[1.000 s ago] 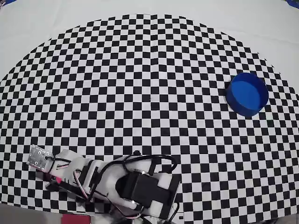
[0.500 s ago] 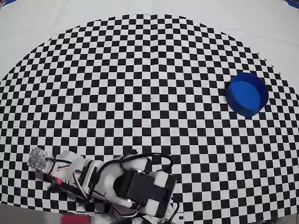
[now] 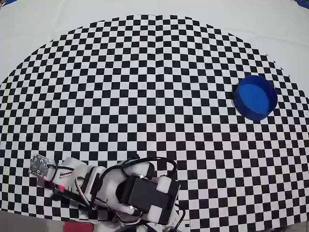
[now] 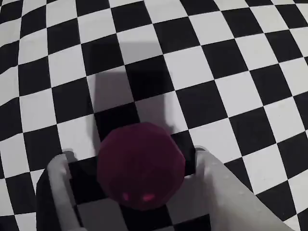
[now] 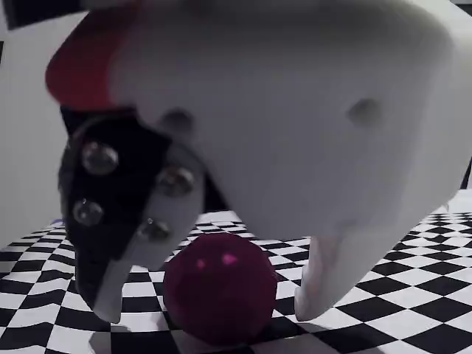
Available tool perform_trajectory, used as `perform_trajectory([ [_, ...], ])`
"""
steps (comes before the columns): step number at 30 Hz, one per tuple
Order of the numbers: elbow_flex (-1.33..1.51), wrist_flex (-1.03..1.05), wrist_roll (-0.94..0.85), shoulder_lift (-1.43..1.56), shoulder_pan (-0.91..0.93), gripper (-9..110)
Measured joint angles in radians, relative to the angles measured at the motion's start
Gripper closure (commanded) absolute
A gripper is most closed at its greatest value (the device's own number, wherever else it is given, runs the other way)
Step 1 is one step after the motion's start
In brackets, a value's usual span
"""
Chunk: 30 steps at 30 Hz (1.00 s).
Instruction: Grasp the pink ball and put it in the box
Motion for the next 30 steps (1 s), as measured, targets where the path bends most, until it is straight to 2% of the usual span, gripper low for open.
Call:
perform_trajectory([
  [30,-0.055,-0.006,0.000,-0.058,0.000,71],
])
